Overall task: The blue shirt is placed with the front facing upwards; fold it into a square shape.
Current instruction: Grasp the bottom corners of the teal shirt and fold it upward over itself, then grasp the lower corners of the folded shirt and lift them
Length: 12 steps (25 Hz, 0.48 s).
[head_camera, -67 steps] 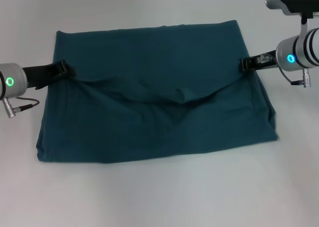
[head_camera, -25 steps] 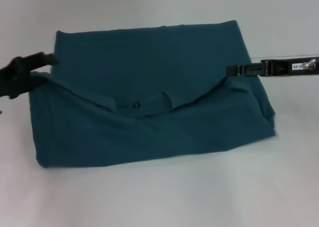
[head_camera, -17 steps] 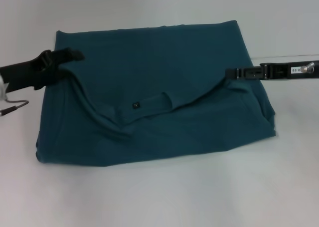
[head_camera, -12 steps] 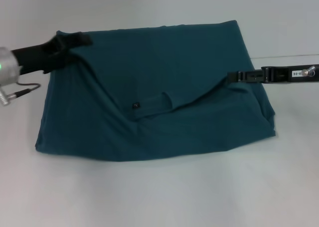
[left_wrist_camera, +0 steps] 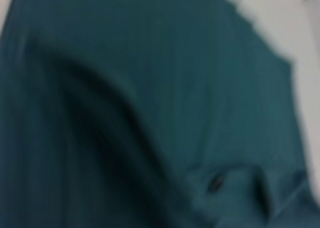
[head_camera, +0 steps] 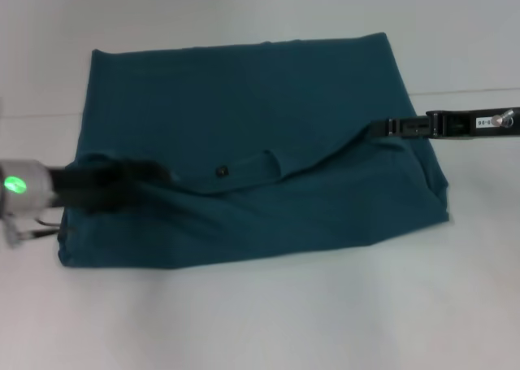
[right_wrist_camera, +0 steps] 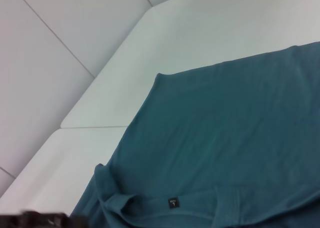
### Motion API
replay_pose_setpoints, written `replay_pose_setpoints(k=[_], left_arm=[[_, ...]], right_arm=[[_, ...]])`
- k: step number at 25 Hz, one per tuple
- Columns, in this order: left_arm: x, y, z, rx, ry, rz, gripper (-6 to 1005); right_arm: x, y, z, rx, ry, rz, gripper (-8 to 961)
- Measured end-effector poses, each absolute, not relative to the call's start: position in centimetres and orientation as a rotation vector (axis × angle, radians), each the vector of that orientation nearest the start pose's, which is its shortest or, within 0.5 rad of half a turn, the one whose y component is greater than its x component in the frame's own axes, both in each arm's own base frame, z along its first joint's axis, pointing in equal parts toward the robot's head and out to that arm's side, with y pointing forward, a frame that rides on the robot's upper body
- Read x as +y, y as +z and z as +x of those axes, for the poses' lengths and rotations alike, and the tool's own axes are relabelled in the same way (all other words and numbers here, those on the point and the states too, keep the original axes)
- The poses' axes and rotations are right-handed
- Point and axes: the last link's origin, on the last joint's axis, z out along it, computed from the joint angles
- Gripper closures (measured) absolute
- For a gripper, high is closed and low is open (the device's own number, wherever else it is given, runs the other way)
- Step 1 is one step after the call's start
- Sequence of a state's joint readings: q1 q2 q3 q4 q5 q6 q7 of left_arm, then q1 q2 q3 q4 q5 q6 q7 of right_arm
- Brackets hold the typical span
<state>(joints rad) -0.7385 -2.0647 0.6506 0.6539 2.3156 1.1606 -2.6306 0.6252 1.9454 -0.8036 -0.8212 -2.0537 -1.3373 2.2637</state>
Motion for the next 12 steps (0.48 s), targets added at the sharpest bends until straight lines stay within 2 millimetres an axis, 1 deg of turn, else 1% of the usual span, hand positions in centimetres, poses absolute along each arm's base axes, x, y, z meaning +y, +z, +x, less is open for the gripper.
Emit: replay_pose_setpoints(k=[2,5,8,12], left_arm=[[41.1,2.5,-25.3,-1.910,-0.619,-1.956,267],[40.4,4.2,-25.4,-1.908,-0.764,-1.968,266],[39.8,5.5,-25.4,-1.884,-0.885,-1.971,266],[39.3,6.5,-25.9,-1.874,-0.936,-1.954,269]], right_arm=[[40.5,7.2,24.8,1.369,0.553,-2.318,29],[40.5,7.1,24.7,1.366,0.555,-2.321,29],[40.6,6.9,24.6,1.363,0.558,-2.324,29],[40.6,6.8,24.3,1.359,0.559,-2.332,29]])
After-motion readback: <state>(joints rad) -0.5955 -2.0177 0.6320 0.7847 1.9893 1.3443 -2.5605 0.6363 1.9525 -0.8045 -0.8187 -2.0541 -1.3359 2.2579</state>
